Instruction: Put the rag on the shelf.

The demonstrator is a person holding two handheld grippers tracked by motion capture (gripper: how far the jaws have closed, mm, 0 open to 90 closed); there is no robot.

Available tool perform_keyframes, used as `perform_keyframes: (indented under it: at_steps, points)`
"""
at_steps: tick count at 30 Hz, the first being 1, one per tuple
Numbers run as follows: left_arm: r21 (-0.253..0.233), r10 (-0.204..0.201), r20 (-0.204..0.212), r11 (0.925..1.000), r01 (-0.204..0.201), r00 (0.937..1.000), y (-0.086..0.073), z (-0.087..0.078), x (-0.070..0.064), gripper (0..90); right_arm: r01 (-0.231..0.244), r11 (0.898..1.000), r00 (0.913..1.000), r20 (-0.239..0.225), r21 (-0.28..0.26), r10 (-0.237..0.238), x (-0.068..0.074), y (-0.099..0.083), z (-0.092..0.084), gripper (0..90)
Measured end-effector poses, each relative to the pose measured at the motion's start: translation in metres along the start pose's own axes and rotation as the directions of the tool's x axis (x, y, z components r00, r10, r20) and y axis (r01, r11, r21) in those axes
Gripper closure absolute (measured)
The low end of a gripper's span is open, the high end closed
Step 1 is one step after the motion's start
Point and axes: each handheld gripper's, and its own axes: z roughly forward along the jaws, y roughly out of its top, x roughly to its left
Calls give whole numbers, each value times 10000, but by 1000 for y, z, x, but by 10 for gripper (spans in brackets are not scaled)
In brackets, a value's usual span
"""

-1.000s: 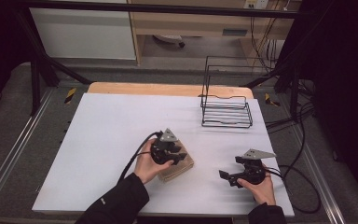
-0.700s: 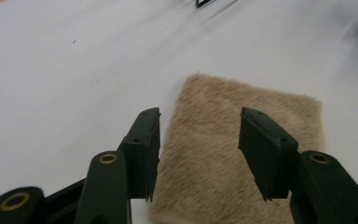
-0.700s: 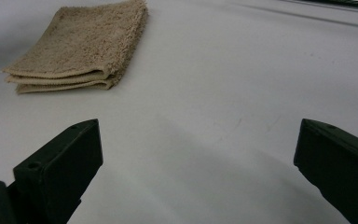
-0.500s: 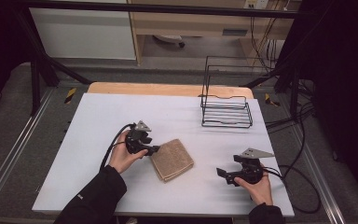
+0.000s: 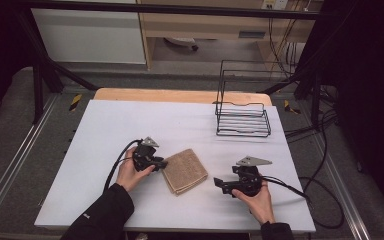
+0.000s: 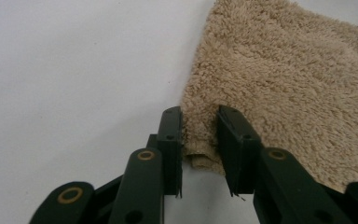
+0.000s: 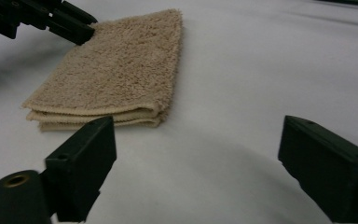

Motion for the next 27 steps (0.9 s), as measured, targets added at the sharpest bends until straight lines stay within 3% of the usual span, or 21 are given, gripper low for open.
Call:
perform_keyframes:
  at_steps: [3,7,10,13,20,27]
  points:
    - [24,115,-22,9999,-115,9999,0,0,-1,748,-219,9997,9998,-39,55,219,6,4,12,214]
    - [31,260,-65,9997,-260,9996,0,1,-3,769,-243,9997,9997,69,-7,243,13,9,24,320]
    - [1,294,-68,9996,-294,9995,0,1,-3,775,-75,9996,9998,197,268,70,18,11,34,371]
    - [-36,360,-99,9993,-360,9993,-1,1,-3,775,-299,9991,9993,225,311,292,20,11,41,438]
    - [-36,578,-261,9983,-579,9980,-1,1,-6,793,-676,9969,9974,293,409,664,26,11,49,584]
    - [-13,454,-208,9990,-454,9988,-1,0,-6,832,-1034,9930,9944,299,570,1018,31,9,50,736]
